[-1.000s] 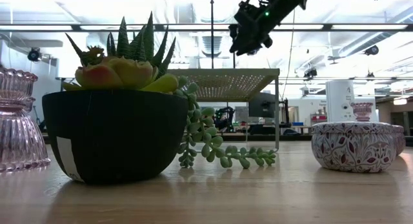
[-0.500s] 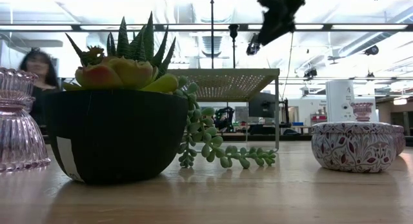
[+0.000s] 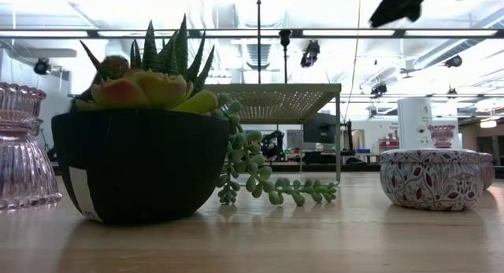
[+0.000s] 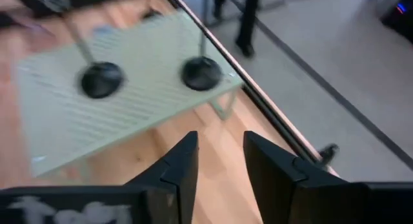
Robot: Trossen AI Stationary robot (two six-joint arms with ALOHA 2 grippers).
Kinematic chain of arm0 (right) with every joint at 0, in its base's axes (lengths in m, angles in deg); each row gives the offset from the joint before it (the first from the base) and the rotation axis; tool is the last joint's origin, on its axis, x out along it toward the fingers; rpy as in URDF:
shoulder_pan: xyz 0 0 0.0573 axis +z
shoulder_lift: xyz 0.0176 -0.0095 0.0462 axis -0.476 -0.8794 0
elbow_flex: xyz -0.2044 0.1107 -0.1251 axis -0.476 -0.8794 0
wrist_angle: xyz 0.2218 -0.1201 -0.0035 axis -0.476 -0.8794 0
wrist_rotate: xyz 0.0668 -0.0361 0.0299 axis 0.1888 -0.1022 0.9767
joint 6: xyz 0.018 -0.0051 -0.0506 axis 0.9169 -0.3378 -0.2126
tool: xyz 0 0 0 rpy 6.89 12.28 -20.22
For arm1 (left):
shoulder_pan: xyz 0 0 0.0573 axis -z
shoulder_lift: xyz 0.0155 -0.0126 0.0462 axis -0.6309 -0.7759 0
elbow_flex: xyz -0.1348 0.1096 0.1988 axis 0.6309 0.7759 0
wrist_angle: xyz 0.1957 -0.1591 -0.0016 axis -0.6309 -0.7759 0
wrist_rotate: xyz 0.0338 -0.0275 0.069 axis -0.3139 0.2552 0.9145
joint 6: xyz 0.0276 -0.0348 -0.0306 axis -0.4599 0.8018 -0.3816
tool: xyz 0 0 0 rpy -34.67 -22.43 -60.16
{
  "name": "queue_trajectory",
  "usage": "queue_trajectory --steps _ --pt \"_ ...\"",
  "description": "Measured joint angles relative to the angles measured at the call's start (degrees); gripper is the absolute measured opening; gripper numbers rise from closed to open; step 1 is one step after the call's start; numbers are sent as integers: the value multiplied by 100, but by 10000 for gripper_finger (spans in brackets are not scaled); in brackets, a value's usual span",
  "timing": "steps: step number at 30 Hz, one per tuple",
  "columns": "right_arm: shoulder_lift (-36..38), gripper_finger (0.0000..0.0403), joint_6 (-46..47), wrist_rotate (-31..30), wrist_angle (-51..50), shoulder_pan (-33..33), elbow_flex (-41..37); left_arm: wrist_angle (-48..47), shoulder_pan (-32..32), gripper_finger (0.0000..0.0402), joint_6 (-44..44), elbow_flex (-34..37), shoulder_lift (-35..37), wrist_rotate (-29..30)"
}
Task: Pick & Place candle stick holders
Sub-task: Put the black candle holder on the shelf
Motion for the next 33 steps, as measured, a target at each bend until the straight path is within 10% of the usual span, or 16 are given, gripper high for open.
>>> queue_trajectory --steps 33 --pt "4900 34 232 -1060 -573 -4 -2094 -1 -2 30 -1 -2 0 0"
